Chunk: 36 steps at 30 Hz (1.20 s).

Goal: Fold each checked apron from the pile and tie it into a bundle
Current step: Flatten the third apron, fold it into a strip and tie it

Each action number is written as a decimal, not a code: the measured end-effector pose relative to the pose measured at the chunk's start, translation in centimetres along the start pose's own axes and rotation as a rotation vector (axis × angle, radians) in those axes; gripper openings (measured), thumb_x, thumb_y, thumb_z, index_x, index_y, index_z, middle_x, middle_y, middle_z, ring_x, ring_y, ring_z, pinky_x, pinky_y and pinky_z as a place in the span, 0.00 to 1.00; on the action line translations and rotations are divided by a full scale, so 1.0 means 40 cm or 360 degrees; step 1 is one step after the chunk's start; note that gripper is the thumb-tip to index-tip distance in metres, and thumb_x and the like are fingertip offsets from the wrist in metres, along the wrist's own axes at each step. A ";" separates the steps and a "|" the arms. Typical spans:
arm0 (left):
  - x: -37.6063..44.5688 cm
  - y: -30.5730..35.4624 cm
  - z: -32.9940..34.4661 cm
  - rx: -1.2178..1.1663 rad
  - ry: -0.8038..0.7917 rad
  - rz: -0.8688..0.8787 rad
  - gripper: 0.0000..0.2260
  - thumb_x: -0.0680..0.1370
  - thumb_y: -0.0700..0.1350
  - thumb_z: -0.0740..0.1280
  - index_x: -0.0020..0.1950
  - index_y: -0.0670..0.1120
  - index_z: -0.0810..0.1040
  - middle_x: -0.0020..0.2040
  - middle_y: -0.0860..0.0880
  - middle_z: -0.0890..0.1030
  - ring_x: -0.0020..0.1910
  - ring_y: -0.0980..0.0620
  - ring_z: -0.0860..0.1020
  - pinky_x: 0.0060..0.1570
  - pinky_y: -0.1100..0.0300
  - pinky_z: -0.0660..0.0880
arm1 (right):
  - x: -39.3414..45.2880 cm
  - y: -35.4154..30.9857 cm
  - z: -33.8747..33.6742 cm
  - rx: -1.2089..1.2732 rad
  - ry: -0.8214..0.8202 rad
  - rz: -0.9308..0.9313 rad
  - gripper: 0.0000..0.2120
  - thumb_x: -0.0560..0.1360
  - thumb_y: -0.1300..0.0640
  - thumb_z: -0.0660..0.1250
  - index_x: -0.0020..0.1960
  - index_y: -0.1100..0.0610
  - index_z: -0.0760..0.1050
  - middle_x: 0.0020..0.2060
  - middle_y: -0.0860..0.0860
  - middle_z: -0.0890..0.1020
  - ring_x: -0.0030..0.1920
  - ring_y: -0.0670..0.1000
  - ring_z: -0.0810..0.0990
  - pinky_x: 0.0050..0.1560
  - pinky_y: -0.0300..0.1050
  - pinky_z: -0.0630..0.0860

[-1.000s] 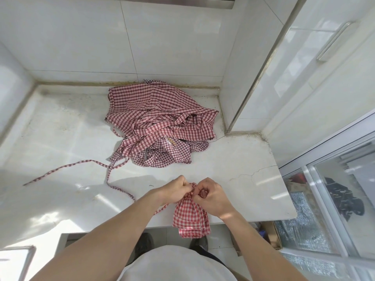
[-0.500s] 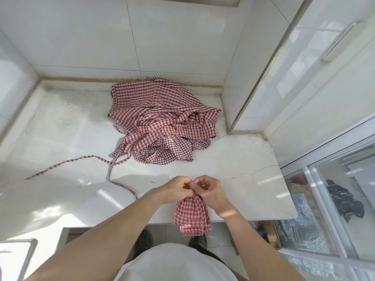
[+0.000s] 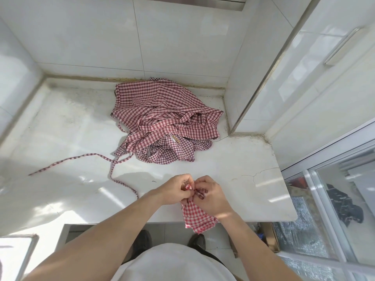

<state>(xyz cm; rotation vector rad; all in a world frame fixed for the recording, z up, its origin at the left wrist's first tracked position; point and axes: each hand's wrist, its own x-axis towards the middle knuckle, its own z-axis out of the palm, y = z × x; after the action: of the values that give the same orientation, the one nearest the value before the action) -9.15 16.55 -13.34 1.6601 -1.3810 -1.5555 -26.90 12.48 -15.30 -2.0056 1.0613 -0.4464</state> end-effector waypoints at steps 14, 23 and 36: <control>-0.014 -0.008 -0.008 0.0228 0.0465 0.0137 0.12 0.72 0.33 0.74 0.38 0.50 0.78 0.52 0.52 0.77 0.41 0.52 0.78 0.41 0.65 0.77 | 0.006 -0.029 0.025 0.0014 0.0076 0.0050 0.02 0.69 0.61 0.76 0.39 0.59 0.83 0.42 0.47 0.81 0.40 0.44 0.80 0.41 0.36 0.78; -0.024 -0.024 0.033 0.0588 0.0673 0.0432 0.08 0.71 0.29 0.68 0.40 0.41 0.79 0.55 0.52 0.82 0.48 0.61 0.79 0.48 0.75 0.70 | 0.031 -0.048 0.009 -0.0042 -0.0103 0.0338 0.04 0.71 0.59 0.69 0.40 0.57 0.74 0.43 0.49 0.75 0.39 0.45 0.75 0.37 0.37 0.73; -0.004 0.002 0.004 0.0238 0.0422 -0.0299 0.04 0.81 0.43 0.65 0.48 0.46 0.70 0.44 0.49 0.75 0.43 0.53 0.74 0.37 0.61 0.70 | -0.011 -0.024 0.009 -0.0277 0.0090 0.0055 0.10 0.69 0.47 0.68 0.45 0.51 0.80 0.53 0.45 0.75 0.56 0.49 0.70 0.58 0.47 0.69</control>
<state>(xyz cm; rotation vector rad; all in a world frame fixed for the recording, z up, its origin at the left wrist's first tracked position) -9.31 16.72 -13.24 2.0548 -1.2570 -1.2940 -26.43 13.31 -14.72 -2.1339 1.2032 -0.4064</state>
